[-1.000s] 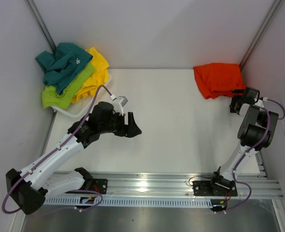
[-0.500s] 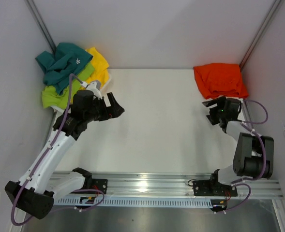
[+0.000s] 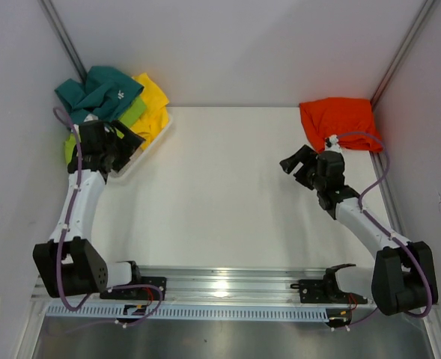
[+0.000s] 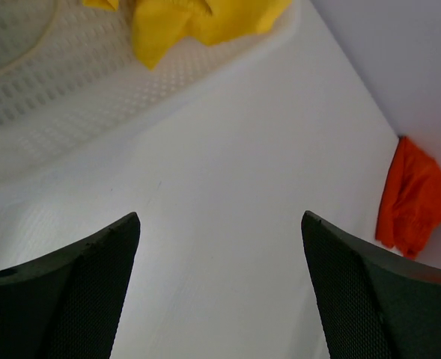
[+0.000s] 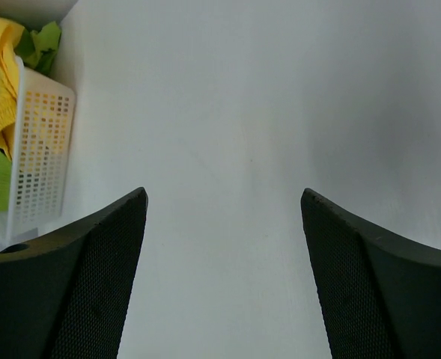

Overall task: Fold and stack the shorts
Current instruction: Grab the shorts from the pile, then move the shorts to the center of the board, then flatten the shorts out

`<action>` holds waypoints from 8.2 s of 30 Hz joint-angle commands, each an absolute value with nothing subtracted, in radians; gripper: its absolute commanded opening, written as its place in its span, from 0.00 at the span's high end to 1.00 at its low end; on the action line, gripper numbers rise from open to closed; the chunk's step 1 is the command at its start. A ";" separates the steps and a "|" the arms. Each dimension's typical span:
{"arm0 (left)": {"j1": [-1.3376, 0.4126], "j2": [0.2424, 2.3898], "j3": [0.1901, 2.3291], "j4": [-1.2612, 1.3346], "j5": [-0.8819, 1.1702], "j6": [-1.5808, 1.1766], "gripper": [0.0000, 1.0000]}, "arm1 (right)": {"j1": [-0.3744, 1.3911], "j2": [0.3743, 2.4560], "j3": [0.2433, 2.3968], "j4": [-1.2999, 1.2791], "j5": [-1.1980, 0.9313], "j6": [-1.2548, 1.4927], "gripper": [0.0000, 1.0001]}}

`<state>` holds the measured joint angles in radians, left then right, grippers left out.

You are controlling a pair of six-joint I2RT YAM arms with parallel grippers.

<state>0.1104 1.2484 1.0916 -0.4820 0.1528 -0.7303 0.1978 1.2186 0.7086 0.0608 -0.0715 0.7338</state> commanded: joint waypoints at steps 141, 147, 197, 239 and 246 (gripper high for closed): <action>-0.618 0.837 0.770 0.522 -0.130 -0.844 1.00 | 0.359 1.224 0.534 0.414 -0.169 0.548 0.20; -0.703 1.139 0.898 0.650 -0.076 -0.854 1.00 | 0.339 1.178 0.514 0.411 -0.150 0.555 0.20; -0.218 0.966 1.296 -0.733 0.169 -0.534 0.01 | 1.316 1.672 0.790 0.313 -0.029 0.776 0.22; -0.184 0.948 1.174 -0.676 0.219 -0.485 0.01 | 0.400 0.936 0.652 -0.452 -0.080 0.575 0.26; -0.186 0.956 1.155 -0.706 0.224 -0.454 0.01 | 0.521 0.879 0.621 -0.551 -0.101 0.632 0.31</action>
<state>-0.1947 0.9627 1.1675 -0.6994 0.2111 -0.4881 0.4751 0.9100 0.6228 -0.4900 -0.0879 0.6025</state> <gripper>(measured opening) 0.993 0.707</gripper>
